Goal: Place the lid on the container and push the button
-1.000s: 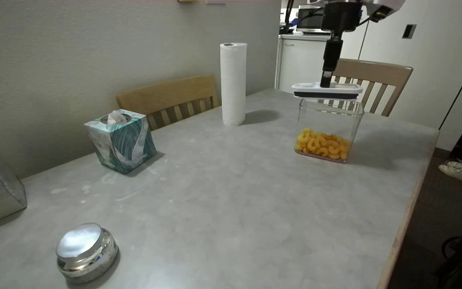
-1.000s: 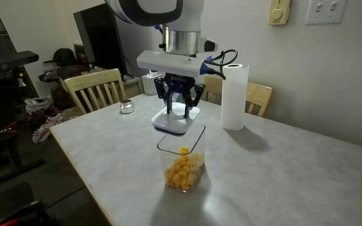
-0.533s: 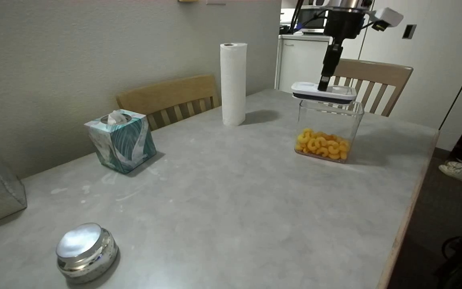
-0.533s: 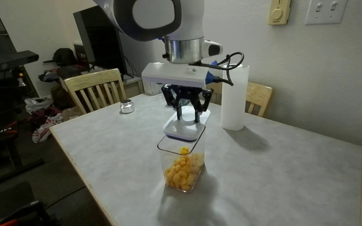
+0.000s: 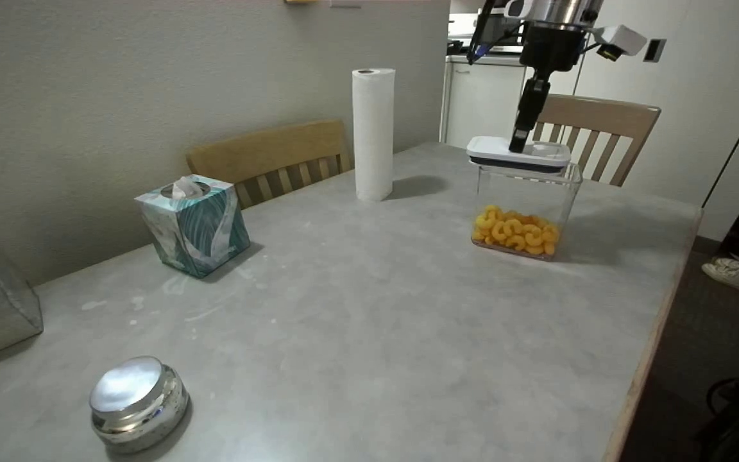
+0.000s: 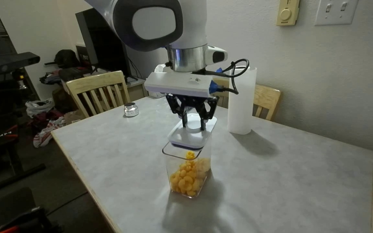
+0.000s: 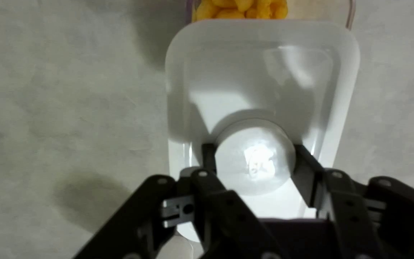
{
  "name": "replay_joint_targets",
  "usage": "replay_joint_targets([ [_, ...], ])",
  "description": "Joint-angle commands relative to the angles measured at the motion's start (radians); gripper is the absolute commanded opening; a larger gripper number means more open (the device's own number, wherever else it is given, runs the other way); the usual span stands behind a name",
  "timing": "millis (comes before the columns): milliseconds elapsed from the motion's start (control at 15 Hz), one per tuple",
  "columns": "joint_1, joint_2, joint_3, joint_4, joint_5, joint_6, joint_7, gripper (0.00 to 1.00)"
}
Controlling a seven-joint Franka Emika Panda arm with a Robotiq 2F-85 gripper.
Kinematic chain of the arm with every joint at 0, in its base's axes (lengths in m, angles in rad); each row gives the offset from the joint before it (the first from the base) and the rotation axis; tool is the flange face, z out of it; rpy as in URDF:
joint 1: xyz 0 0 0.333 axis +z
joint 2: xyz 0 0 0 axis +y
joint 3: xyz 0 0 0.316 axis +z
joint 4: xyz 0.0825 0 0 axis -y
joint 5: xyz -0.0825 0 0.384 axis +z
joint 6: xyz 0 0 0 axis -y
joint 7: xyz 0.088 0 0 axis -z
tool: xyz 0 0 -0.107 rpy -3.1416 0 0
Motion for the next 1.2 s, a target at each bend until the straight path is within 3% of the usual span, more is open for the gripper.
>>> replay_joint_targets([
  [0,0.001,-0.031,-0.005,-0.051,-0.004,0.024,-0.019,0.29],
  [1133,0.017,-0.122,-0.023,-0.202,-0.016,0.036,0.007,0.29],
])
